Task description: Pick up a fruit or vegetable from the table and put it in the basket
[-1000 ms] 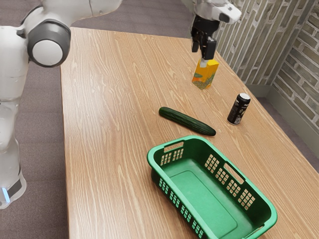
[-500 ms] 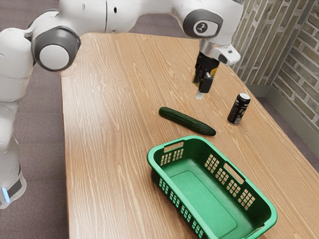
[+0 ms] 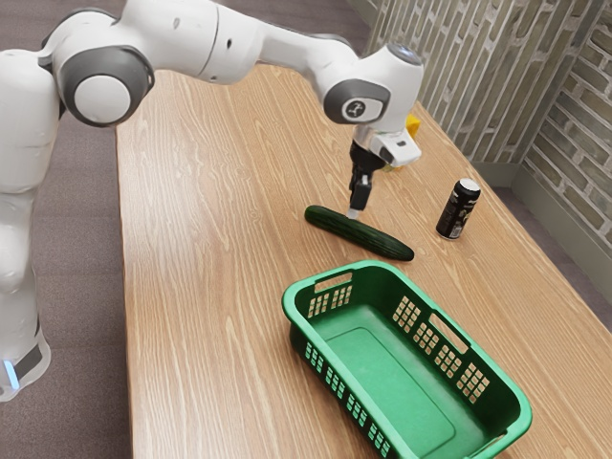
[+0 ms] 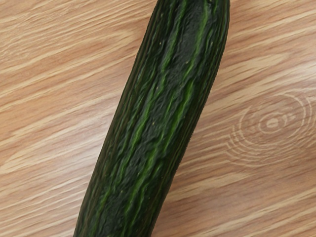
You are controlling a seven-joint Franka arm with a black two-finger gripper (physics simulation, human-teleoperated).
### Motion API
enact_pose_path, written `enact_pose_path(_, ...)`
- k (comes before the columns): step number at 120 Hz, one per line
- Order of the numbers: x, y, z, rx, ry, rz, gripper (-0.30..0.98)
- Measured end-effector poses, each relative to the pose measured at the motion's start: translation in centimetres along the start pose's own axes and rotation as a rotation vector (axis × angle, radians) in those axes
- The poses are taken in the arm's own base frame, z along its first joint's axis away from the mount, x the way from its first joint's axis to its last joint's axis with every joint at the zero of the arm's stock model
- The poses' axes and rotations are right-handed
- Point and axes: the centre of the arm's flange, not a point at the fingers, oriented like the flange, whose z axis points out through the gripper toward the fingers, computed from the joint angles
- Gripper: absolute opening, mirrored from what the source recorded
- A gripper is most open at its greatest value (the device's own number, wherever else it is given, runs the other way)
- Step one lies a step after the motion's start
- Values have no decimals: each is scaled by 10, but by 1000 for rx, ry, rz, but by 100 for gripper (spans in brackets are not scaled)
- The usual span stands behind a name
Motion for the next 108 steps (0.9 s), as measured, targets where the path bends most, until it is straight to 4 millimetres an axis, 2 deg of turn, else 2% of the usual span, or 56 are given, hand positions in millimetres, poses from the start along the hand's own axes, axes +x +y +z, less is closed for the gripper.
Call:
enact_pose_path(64, 2, 1, 28, 12, 26, 159, 69)
enact_pose_path(91, 10, 2, 50, -8, 23, 191, 69)
enact_pose_path(108, 11, 0, 56, -13, 24, 201, 69)
